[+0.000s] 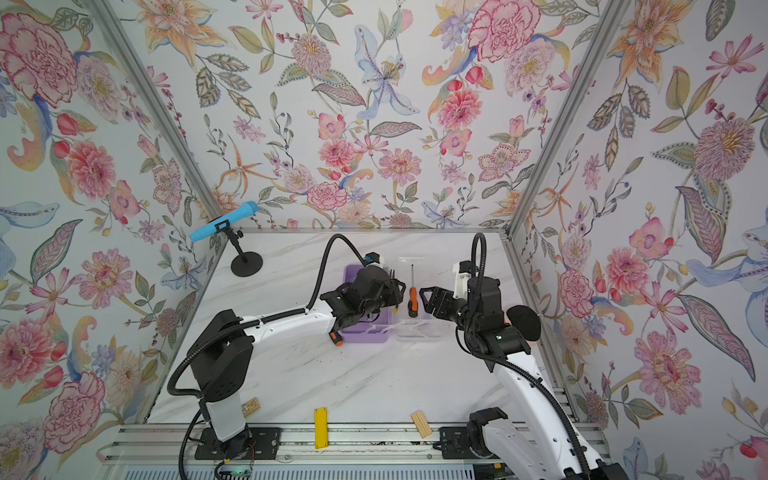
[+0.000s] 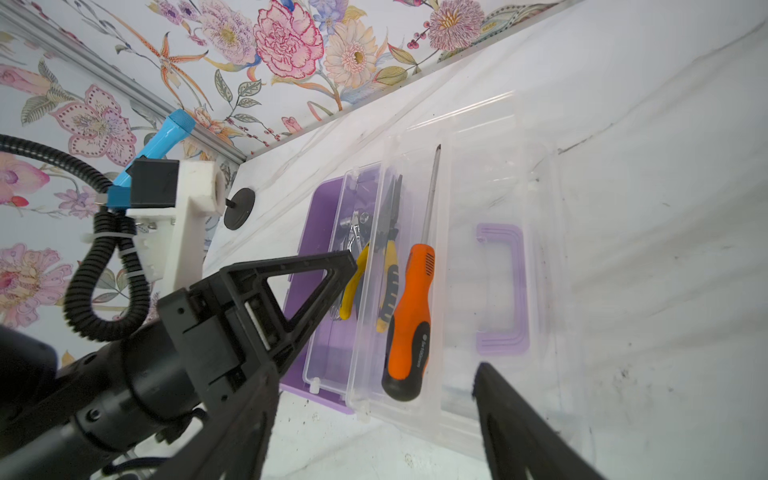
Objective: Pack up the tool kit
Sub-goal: 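Lower the orange screwdriver into the clear compartment and open the left gripper, then close the right gripper on the black-orange Phillips screwdriver while the left arm draws back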
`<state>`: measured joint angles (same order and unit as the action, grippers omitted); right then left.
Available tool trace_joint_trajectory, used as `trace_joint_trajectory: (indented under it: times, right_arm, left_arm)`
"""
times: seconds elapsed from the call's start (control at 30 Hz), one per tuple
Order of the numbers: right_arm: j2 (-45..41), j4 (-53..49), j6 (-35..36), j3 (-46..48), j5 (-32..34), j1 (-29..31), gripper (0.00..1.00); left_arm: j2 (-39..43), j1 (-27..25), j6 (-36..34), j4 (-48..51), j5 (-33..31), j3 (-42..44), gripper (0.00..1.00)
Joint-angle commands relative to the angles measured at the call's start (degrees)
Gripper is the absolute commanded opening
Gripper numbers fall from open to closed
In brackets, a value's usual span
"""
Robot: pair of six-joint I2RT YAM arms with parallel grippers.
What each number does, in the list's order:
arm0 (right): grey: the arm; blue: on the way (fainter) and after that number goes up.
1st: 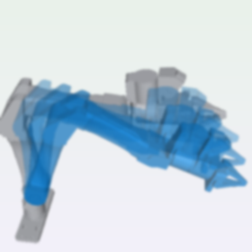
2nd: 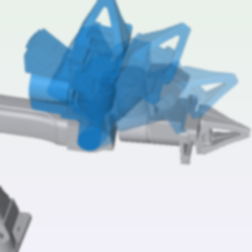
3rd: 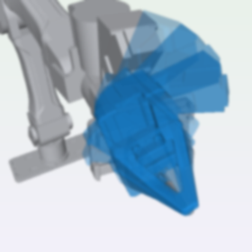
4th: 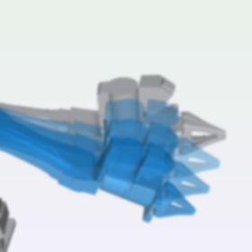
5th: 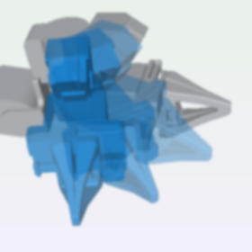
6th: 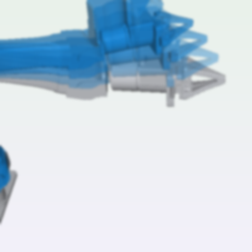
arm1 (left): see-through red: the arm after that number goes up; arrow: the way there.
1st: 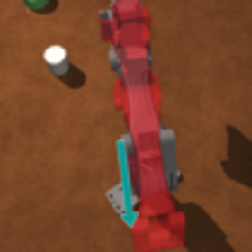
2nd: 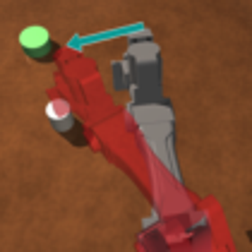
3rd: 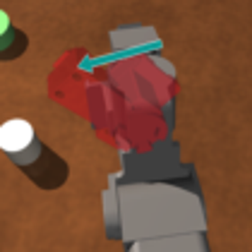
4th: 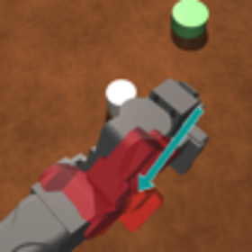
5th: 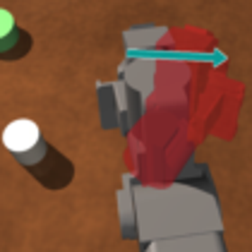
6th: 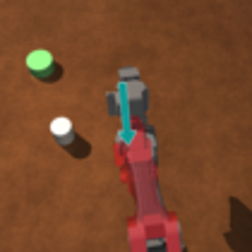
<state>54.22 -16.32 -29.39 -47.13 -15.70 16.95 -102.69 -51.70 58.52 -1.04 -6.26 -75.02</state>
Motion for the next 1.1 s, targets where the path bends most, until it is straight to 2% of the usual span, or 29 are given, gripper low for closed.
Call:
trace_joint_trajectory:
  times: [0.0, 0.07, 0.23, 0.33, 0.5, 0.63, 0.8, 1.07]
  right_arm:
    - [4.2, -4.1, 6.4, -7.9, 5.7, 6.7, 0.73]
    - [9.4, -8.1, 9.2, -13.7, 10.6, 12.4, 0.73]
    - [25.7, -15.1, 13.5, -29.3, 13.9, 22.5, 0.71]
    - [37.4, -20.7, 16.1, -40.6, 15.9, 27.2, 0.7]
    - [56.8, -30.8, 19.4, -61.1, 18.1, 31.9, 0.64]
    - [67.5, -34.5, 19.9, -70.8, 16.7, 34.1, 0.56]
    - [76.3, -36.8, 19.9, -77.6, 14.7, 35.1, 0.55]
    - [85.0, -37.3, 20.3, -82.6, 12.7, 35.8, 0.52]
  left_arm:
    - [9.9, 0.5, -6.6, 4.1, -10.9, 6.1, 0.5]
    - [16.9, 0.6, -7.0, 1.5, -12.8, 13.0, 0.49]
    - [35.5, 0.6, -1.9, -20.4, -15.3, 40.1, 0.46]
    - [42.4, 0.8, 0.3, -23.3, -16.9, 49.0, 0.44]
    - [52.2, 0.6, 2.8, -24.2, -19.8, 58.5, 0.43]
    - [59.2, 0.7, 5.1, -25.9, -21.4, 64.2, 0.43]
    - [62.8, 0.8, 4.6, -25.7, -21.2, 67.4, 0.44]
    - [61.8, 1.3, 4.5, -25.9, -20.7, 68.0, 0.44]
